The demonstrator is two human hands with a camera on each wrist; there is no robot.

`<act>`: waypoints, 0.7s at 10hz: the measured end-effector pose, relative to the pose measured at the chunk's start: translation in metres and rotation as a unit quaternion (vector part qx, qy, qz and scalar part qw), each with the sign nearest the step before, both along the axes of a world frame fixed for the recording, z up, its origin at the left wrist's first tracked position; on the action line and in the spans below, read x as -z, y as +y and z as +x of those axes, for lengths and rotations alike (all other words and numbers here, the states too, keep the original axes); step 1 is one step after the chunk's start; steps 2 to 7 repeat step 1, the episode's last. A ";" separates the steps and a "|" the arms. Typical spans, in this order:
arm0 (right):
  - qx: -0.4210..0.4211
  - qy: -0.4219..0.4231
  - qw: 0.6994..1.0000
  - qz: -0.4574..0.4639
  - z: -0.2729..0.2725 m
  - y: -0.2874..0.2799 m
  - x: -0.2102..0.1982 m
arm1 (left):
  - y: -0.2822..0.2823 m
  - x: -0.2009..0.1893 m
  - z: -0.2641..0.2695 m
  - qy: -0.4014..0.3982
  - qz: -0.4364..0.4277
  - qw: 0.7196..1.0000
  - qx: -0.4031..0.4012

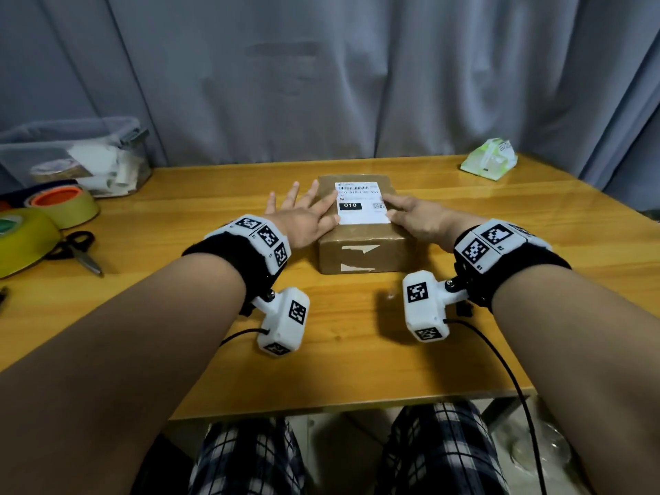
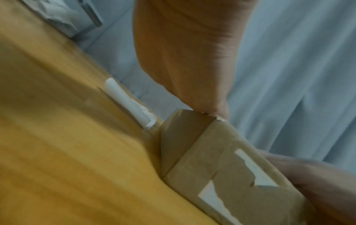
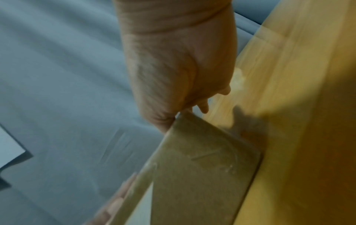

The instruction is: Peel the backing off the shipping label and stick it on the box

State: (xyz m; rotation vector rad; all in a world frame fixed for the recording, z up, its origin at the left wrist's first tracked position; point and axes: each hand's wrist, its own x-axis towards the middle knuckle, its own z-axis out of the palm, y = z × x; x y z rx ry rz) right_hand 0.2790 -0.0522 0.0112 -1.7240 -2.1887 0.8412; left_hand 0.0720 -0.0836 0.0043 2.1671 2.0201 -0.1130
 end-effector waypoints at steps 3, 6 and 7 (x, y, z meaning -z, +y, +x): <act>0.021 0.021 0.998 0.064 -0.009 -0.002 0.003 | -0.001 -0.011 0.003 0.004 0.043 0.999 0.017; 0.021 0.021 0.998 0.064 -0.009 -0.002 0.003 | -0.001 -0.011 0.003 0.004 0.043 0.999 0.017; 0.021 0.021 0.998 0.064 -0.009 -0.002 0.003 | -0.001 -0.011 0.003 0.004 0.043 0.999 0.017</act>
